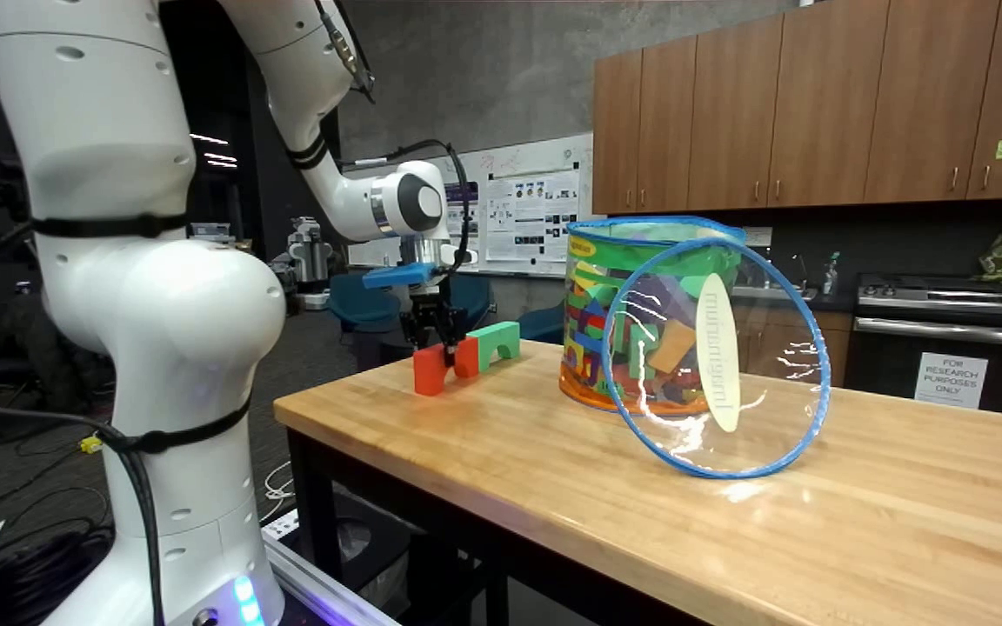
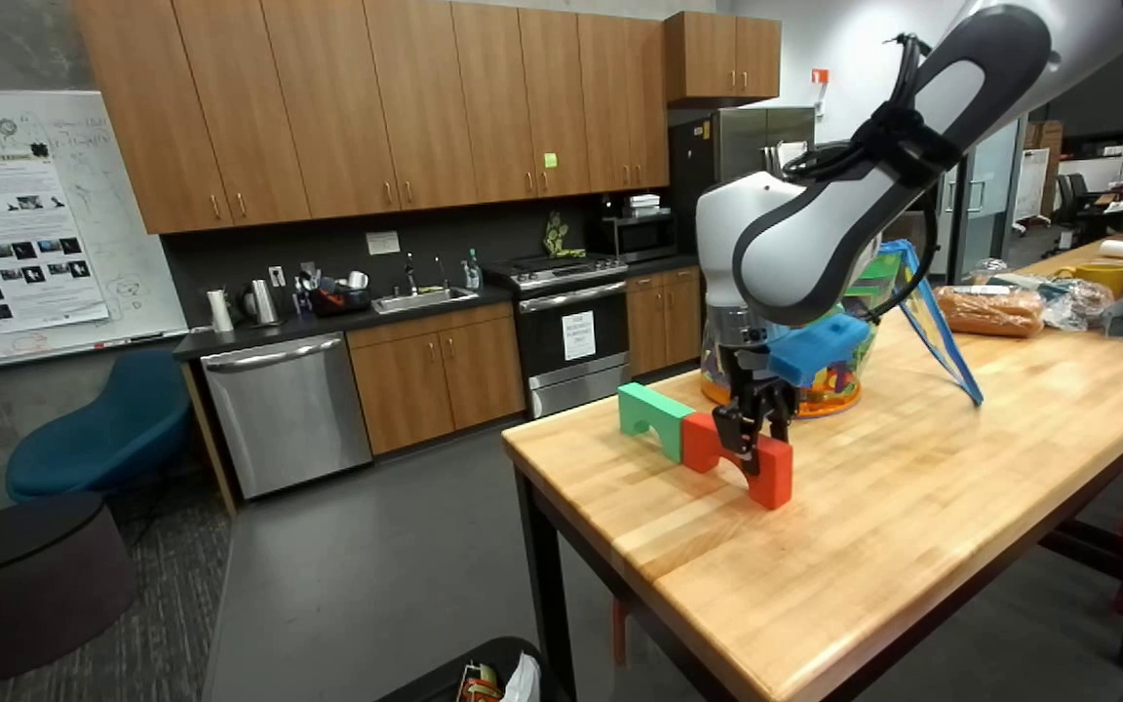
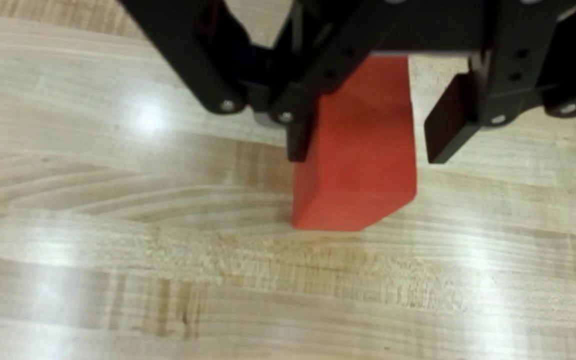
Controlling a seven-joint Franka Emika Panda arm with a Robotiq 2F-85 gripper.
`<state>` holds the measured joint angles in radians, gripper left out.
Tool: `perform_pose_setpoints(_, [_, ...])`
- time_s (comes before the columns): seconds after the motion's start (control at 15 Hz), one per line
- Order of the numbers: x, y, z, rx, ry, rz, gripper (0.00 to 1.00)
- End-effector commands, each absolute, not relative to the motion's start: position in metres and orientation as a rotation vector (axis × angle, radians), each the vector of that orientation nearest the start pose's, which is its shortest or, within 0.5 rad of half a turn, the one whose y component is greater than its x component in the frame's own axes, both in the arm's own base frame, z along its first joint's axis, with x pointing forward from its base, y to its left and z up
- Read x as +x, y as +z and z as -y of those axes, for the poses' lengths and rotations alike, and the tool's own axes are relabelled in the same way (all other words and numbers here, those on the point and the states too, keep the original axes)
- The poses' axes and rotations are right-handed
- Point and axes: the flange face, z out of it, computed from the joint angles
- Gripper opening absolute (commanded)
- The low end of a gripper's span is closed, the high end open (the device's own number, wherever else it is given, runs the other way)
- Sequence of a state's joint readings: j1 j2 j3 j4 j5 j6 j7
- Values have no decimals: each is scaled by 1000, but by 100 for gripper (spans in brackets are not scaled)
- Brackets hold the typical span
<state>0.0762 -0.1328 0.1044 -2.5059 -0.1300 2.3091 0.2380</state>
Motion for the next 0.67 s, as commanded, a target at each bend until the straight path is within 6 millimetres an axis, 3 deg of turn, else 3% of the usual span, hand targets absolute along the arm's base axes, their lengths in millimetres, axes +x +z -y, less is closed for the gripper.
perform_pose_setpoints(0.0, [432,323,-70,-3238,71,79,95])
perform_pose_setpoints(0.13, [431,328,-70,-3228,54,95,100])
perform_pose_setpoints(0.6, [424,361,-58,-3189,-14,140,100])
